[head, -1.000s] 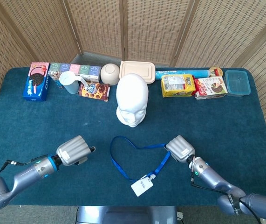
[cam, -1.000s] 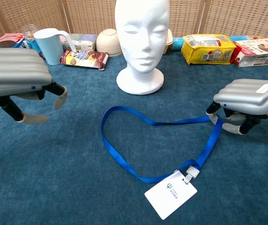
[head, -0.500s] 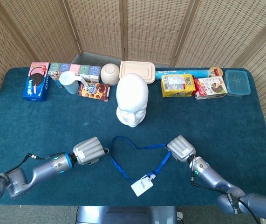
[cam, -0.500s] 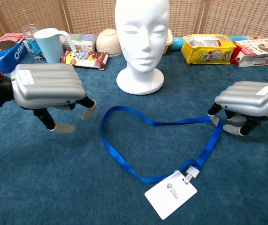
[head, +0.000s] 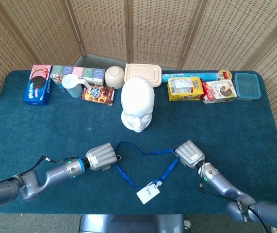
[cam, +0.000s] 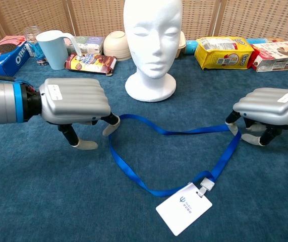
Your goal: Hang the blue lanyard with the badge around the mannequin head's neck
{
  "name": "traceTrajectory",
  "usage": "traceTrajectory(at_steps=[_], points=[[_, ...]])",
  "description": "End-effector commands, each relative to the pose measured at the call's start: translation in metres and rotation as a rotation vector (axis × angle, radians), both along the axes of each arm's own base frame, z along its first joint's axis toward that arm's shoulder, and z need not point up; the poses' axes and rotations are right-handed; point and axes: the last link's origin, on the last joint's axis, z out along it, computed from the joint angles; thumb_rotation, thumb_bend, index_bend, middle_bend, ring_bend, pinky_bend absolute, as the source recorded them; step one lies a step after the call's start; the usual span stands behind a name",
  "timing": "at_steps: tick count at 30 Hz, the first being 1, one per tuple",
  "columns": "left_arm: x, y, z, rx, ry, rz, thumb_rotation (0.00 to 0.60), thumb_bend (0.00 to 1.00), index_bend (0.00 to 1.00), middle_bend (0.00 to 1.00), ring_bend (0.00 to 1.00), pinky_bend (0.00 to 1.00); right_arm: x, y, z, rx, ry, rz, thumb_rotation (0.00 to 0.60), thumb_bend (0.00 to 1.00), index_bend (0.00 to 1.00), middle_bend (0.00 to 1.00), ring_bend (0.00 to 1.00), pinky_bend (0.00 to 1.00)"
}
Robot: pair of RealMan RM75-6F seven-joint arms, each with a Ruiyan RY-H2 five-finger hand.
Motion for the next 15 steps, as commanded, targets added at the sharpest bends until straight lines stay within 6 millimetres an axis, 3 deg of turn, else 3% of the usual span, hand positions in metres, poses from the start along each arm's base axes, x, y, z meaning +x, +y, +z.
traceTrajectory(at_steps=[1,15], points=[[0.002,0.002,-0.005,-0.002,0.006,0.002,0.471,0.31,0.45,1.00,1.00,1.00,-0.001,0.000,0.000,0.000,0.001,-0.004,0.600,0.57,0.59,1.00,1.00,1.00],[0.019,0.009,-0.031,-0.016,0.021,-0.013,0.474,0.29,0.45,1.00,1.00,1.00,-0.006,-0.003,0.002,-0.015,-0.004,-0.023,0.600,0.58,0.60,1.00,1.00,1.00]])
